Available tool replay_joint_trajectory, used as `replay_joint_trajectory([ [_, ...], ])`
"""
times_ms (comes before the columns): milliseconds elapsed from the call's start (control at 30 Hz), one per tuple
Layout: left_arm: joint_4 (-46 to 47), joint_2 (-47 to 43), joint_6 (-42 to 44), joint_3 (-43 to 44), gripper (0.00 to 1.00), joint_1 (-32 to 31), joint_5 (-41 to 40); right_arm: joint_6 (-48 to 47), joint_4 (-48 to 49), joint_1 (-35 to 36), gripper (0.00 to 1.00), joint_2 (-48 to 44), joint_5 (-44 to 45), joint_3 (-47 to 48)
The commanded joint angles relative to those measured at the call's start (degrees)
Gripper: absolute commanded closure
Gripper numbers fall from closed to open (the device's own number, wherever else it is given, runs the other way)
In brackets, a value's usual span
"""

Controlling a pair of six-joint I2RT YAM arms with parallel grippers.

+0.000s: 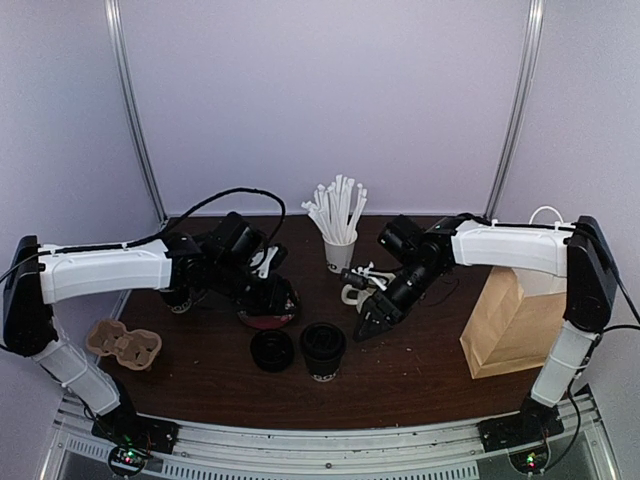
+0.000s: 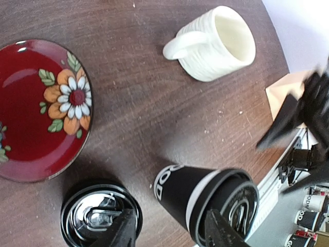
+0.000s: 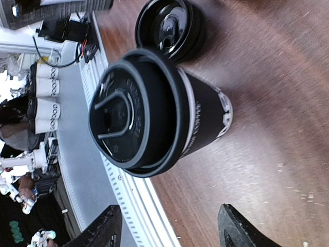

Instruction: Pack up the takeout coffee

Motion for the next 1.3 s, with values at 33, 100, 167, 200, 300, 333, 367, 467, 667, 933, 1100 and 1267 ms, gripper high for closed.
replay_joint_trajectory([
  [33,3.12,4.03,0.57,2.79,0.55,0.69,5.08,2.44,5.86,2.31,0.35,0.02,-5.22,-3.05],
  [100,3.74,4.77,0.57,2.59,0.57,0.82,6.32,3.71,5.85,2.76,0.35,0.75,-5.14,-2.65],
  [167,3.90,5.30,0.51,2.51,0.58,0.96,7.23,4.41,6.08,3.21,0.35,1.51,-5.50,-2.21],
  [200,3.95,5.36,0.42,2.41,0.58,0.92,7.62,4.41,6.07,3.49,0.35,2.01,-5.47,-1.86],
  [300,4.40,5.13,0.38,1.74,0.59,0.92,8.55,4.41,5.70,3.96,0.36,3.41,-5.01,-0.99],
  [333,4.61,4.97,0.26,1.41,0.59,0.94,8.90,4.45,5.69,4.08,0.36,3.79,-5.07,-0.60],
  [367,4.71,4.87,0.24,1.14,0.59,0.96,9.27,4.52,5.62,4.14,0.36,4.28,-5.13,-0.29],
  [467,4.84,4.76,0.17,0.41,0.59,0.94,9.94,4.63,5.28,4.16,0.36,5.60,-5.25,1.03],
  [667,5.34,5.30,-0.09,-1.57,0.60,0.92,10.19,4.45,4.54,4.17,0.35,7.12,-4.56,2.56],
  [933,5.79,5.49,-0.46,-4.07,0.61,0.94,10.54,4.63,3.02,4.16,0.36,9.13,2.63,3.59],
  [1100,5.20,5.36,-0.34,-5.43,0.62,0.97,9.91,4.36,0.96,4.08,0.36,11.36,9.56,4.77],
  [1267,1.71,7.14,0.11,-5.59,0.64,0.96,7.98,4.35,-0.54,3.99,0.36,14.16,14.85,5.60],
])
